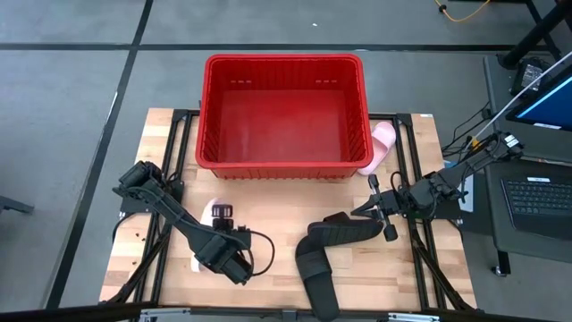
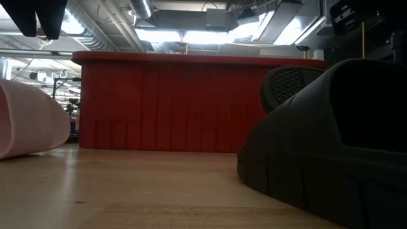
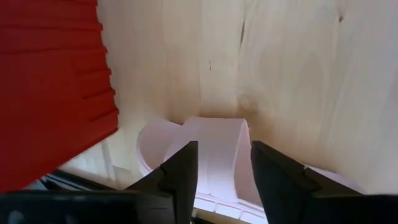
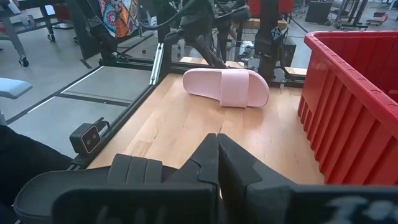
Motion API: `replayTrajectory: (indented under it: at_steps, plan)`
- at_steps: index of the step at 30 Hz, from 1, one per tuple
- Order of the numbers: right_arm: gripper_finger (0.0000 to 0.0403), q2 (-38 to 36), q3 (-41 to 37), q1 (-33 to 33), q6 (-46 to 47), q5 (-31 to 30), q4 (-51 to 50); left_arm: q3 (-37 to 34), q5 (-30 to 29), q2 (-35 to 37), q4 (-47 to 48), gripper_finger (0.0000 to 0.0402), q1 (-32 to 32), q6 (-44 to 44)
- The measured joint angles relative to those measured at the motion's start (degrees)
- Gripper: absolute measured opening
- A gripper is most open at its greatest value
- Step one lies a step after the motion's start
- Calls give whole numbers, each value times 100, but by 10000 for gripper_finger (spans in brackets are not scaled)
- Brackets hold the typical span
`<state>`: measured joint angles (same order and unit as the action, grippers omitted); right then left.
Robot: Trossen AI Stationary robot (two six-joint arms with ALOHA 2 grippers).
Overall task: Pick and place slides into bin
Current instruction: Put the bottom pink slides into the red bin
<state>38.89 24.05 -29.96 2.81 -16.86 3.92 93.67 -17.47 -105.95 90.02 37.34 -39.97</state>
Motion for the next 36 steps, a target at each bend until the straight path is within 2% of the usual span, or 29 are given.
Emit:
replayTrajectory:
  at_steps: [6, 14, 22, 30, 36]
  plan:
    - [6, 0, 0, 1, -9, 0, -4, -2, -6, -128, -7, 157, -11, 408]
    - [6, 0, -2, -1, -17, 0, -197, -6, -51, -802, -2, 155, 54, 1557]
    - [7, 0, -2, 1, -22, 0, -232, -9, -99, -1248, -2, 157, 50, 1499]
    - [7, 0, -2, 1, -24, 0, -254, -9, 215, -1314, -2, 157, 204, 1093]
    - [7, 0, -2, 1, -24, 0, -264, -9, 216, -1314, 0, 157, 247, 1070]
